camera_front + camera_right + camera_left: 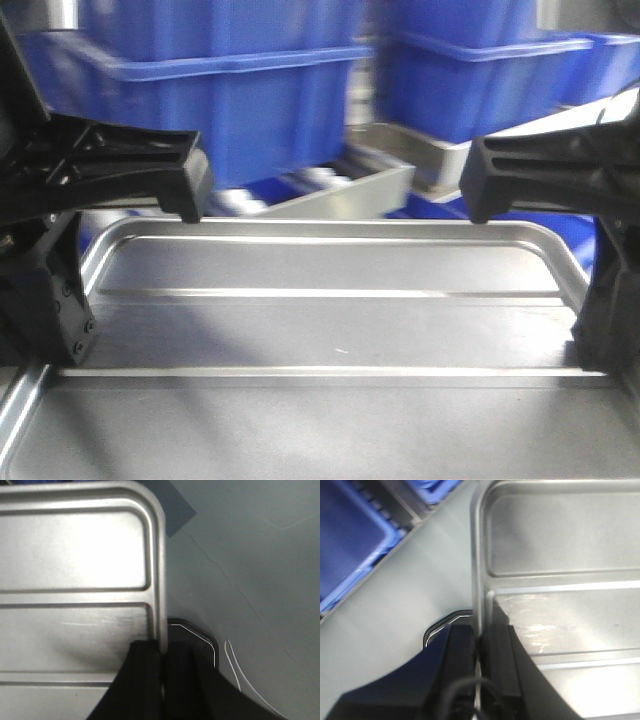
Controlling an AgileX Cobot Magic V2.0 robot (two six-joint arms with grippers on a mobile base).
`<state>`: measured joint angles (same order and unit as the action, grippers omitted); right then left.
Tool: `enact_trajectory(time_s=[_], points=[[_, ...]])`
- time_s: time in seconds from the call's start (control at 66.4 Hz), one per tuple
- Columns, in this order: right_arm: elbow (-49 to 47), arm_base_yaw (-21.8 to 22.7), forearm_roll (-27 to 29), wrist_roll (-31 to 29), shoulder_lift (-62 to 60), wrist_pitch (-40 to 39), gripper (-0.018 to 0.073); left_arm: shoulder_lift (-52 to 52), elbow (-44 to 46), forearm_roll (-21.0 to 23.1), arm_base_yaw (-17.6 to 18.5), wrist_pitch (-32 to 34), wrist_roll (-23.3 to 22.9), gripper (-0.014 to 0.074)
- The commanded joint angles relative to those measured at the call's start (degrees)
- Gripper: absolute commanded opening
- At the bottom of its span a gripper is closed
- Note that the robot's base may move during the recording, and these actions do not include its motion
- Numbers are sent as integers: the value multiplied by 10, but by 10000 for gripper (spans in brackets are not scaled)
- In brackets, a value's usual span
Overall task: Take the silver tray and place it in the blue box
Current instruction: 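Hold the tray in both grippers while the base drives away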
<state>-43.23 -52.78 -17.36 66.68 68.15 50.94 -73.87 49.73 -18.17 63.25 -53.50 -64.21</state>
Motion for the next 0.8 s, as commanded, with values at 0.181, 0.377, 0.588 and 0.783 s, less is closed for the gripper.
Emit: enact_trajectory(time_s=[0.181, 0.377, 0.588, 0.783], points=[[-14, 1, -22, 0, -15, -11, 59, 16, 14, -12, 4, 10, 1, -15], [-14, 1, -22, 0, -15, -11, 59, 16, 14, -12, 4, 10, 1, -15], [-14, 1, -22, 0, -15, -11, 59, 16, 14, -12, 4, 10, 1, -15], [-14, 1, -22, 0, -15, -11, 59, 16, 14, -12, 4, 10, 1, -15]])
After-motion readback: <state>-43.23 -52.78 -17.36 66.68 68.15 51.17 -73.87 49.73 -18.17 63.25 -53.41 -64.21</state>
